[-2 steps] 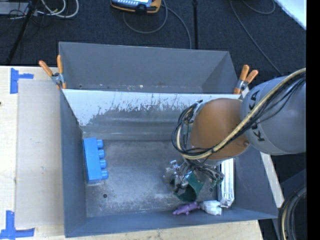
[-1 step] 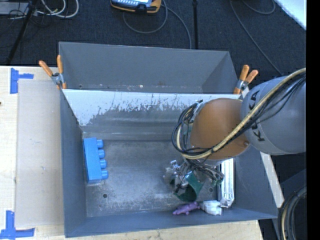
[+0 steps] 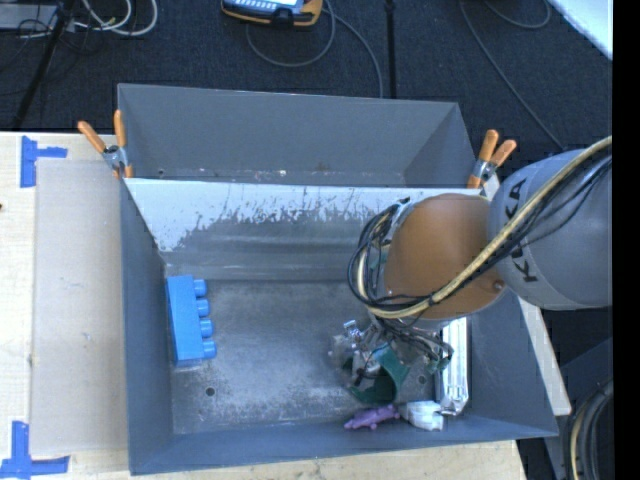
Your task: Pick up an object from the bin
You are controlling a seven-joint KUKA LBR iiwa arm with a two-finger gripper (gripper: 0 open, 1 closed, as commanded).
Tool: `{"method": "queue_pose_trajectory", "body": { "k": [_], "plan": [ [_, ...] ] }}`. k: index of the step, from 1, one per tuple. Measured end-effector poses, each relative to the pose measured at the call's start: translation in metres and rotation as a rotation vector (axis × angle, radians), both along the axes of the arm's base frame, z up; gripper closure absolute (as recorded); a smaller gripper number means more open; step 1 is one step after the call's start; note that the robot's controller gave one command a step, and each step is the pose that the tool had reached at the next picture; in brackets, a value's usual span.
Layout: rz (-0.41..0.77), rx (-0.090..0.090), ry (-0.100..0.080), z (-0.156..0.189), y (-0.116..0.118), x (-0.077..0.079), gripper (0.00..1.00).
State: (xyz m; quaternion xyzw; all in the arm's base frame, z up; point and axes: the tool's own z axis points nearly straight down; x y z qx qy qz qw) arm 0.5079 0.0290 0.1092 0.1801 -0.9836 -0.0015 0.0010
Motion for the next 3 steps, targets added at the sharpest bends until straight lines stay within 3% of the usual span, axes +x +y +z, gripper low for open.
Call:
{"method": "queue_pose_trajectory", "body": {
  "k": [1,2,3],
  "plan": [
    [0.033,0.001,-0.001,0.009,-0.010,0.002,1.00],
    [0.013,0.001,0.008,0.058,-0.010,-0.004,1.00],
    [0.061,0.002,0.004,0.045,-0.055,-0.032,0.00]
  ]
}}
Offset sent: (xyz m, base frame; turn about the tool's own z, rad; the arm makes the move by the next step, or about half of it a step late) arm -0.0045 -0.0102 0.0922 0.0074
